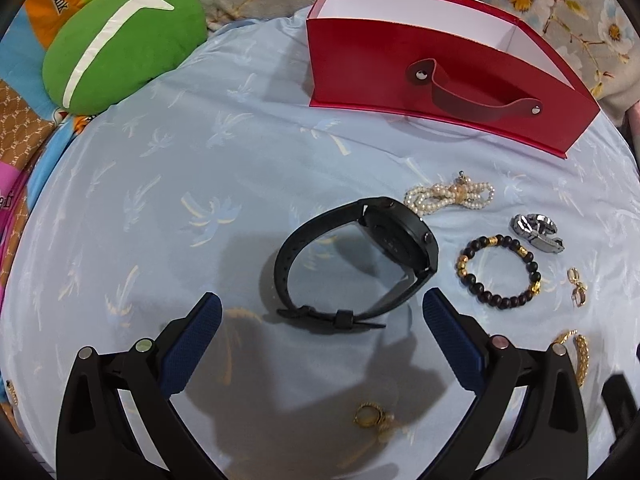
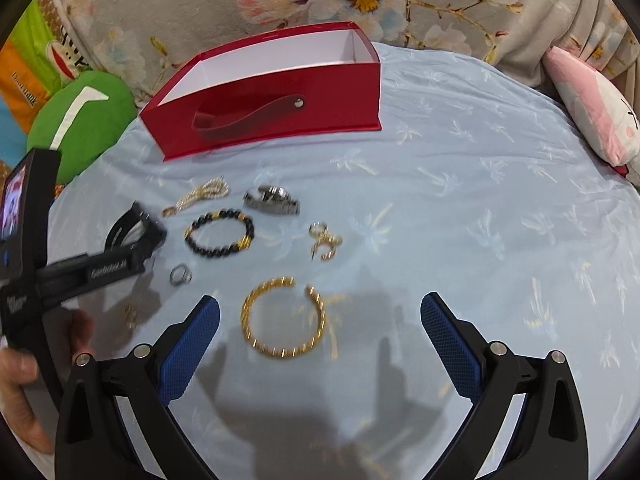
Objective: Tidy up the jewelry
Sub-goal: 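Move left tool to the black strap watch while right tool approaches the silver chain watch, then close left tool on the black watch while right tool grasps the silver chain watch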
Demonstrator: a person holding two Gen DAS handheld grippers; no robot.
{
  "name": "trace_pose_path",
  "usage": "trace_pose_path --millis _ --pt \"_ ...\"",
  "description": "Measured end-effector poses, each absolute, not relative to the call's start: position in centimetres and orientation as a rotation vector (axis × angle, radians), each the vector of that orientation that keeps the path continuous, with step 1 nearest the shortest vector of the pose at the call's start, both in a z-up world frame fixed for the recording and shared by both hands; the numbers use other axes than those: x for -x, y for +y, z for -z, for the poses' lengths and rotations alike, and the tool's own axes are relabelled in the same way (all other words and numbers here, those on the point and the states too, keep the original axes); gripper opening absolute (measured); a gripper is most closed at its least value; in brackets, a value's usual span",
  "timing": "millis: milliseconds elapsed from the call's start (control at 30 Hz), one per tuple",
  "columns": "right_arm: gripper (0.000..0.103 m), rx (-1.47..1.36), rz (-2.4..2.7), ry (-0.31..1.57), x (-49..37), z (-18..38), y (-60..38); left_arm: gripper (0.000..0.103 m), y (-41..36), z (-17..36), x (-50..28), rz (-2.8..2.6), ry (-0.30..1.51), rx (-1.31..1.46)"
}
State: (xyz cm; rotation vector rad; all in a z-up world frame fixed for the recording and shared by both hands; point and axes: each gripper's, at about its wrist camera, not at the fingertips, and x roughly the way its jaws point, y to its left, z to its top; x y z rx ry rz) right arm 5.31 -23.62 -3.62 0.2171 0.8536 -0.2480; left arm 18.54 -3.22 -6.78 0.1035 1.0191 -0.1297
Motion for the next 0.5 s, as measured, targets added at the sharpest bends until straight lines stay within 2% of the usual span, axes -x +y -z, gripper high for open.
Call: trace_pose_path --millis 133,200,233,300,333,433,500 --pt "0.098 -0.205 0.229 0.841 -8.3 3.5 -24.3 0.093 -3.2 7.1 -19.1 0.157 1.032 -0.081" --pt "0.098 -0.215 0.207 0.851 -9.6 3.7 -24.5 0.081 -3.2 7.3 -19.5 0.185 1.056 -0.055" --pt "0.098 -0.226 0.188 0.858 -10.6 3.9 -24.7 0.081 -3.2 7.4 -19.5 0.188 1.057 -0.048" --pt "0.098 -0.233 0.174 0.868 -11.8 4.3 -24.7 0.069 -3.4 7.2 -19.6 0.2 1.05 -0.047" --pt "0.098 -0.236 0.161 0.873 -12.6 4.5 -24.7 0.067 -3.4 7.1 -19.5 0.204 1.05 -0.044" --pt "0.092 -0.248 0.137 0.886 -14.2 5.1 -24.9 0.055 -3.2 7.0 -19.6 0.224 1.058 -0.018" --pt "0.086 -0.255 0.119 0.9 -15.3 5.6 -24.9 0.042 -3.2 6.9 -19.5 0.249 1.064 0.0"
